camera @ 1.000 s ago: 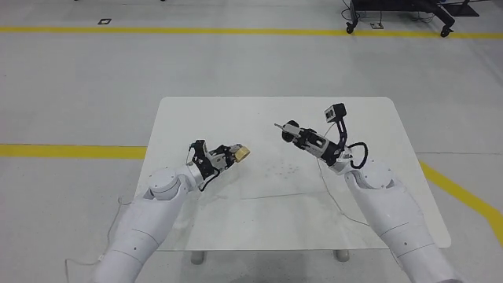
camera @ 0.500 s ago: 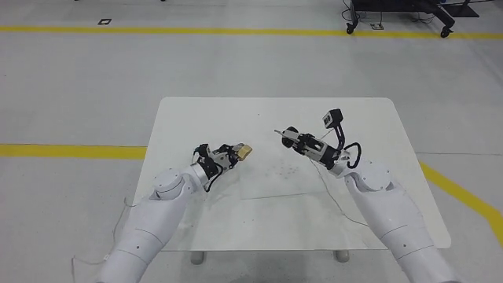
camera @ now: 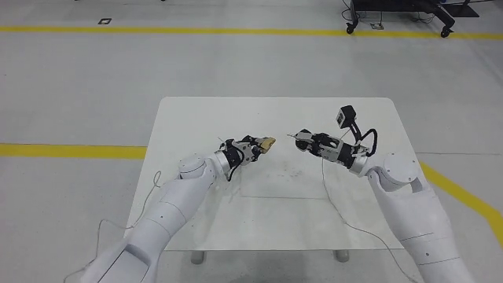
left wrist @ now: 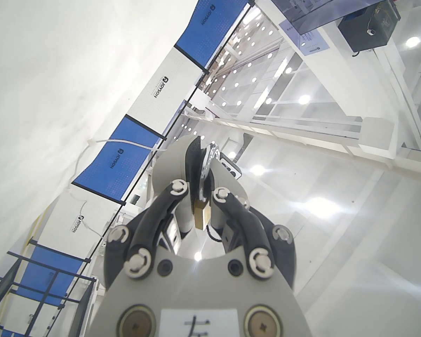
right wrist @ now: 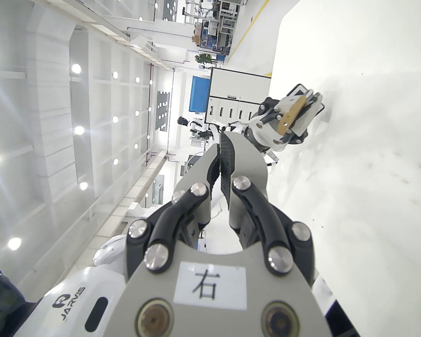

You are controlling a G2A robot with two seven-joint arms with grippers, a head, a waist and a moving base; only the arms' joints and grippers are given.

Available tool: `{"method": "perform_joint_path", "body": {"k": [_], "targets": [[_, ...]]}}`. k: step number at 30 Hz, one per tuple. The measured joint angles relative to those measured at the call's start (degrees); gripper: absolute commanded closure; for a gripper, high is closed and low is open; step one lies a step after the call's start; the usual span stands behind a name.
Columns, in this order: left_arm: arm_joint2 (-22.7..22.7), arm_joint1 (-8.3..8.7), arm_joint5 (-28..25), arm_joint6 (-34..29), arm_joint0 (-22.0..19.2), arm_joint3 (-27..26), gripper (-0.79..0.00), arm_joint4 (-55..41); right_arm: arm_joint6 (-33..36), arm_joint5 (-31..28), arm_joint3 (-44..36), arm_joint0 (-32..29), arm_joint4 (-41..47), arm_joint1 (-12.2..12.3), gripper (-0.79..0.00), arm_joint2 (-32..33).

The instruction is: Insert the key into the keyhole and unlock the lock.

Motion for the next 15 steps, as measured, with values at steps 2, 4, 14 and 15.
{"method": "perform_joint_path", "body": {"k": [2,4,14,15], "targets": [[0.0,0.00,0.0,0.0,0.0,0.0,0.000,0.0,0.0,0.1,-0.2,0.0,0.1,0.0,0.000,0.0],[0.0,0.00,0.0,0.0,0.0,0.0,0.000,0.0,0.0,0.1,-0.1,0.0,0.1,0.0,0.000,0.0],[-1.3,1.24,1.6,7.0,-0.5,-5.4,0.000,7.0,-1.8,0.3,-2.9,-0.4,-7.3,0.3,0.000,-1.6],[-1.6,1.68,3.0,8.6,-1.0,-7.2,0.000,9.5,-2.2,0.7,-3.8,-0.7,-9.3,0.3,0.000,-2.0]]}}
